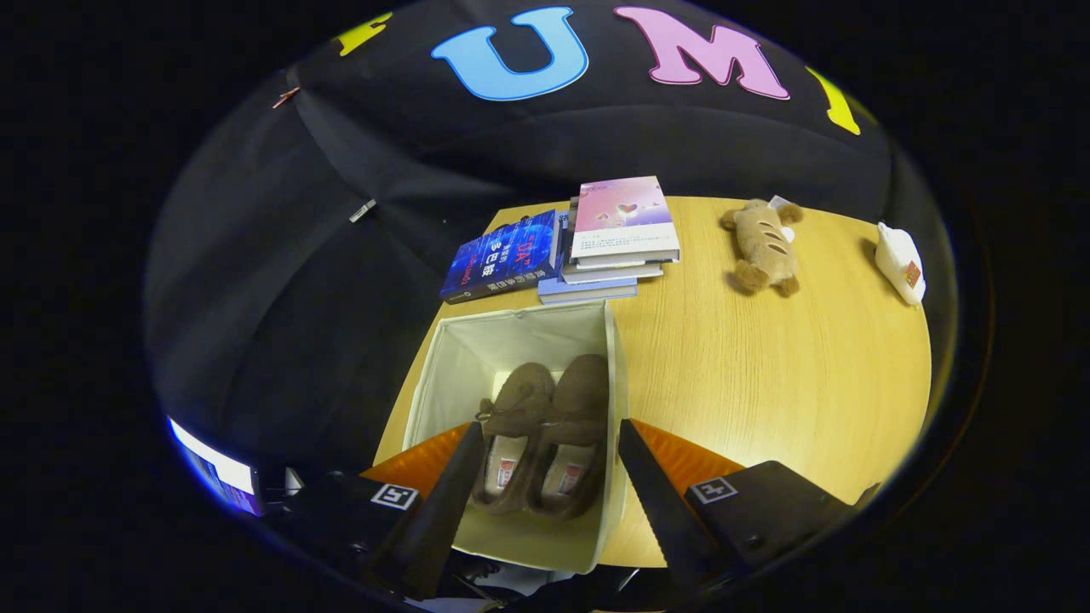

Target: Open the storage box then place both shoes into the box .Put the left shoe in first, then the right shoe, with the right side of both shoes facing outward in a uniform manner.

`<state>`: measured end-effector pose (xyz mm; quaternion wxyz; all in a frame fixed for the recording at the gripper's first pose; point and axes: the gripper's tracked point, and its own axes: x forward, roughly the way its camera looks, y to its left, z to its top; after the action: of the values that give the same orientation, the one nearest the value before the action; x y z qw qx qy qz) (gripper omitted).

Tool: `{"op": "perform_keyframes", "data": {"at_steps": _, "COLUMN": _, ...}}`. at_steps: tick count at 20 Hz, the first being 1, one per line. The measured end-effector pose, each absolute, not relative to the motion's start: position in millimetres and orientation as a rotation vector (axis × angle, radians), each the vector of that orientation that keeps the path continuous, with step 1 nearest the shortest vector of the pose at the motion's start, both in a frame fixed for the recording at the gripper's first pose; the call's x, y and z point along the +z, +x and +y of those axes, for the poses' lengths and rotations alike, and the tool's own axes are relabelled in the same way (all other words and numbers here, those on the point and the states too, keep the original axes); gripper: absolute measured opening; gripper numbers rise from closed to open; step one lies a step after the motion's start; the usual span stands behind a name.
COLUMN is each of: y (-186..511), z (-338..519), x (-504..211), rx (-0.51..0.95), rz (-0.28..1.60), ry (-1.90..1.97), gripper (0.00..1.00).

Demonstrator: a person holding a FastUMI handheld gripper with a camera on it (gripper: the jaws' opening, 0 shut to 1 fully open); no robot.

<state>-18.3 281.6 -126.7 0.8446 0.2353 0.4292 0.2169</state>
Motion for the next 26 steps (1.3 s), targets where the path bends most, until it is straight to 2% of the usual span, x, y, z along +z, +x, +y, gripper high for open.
{"op": "perform_keyframes", "data": {"at_steps": 12, "y": -5, "z": 231, "x": -101, "rx": 0.454, "rz": 0.746, "ry": 0.517, "gripper": 0.99}}
{"op": "perform_keyframes", "data": {"at_steps": 26, "y": 18, "z": 42, "x": -47, "rx": 0.235, "rz": 0.385, "ry": 0.388, "gripper": 0.99}}
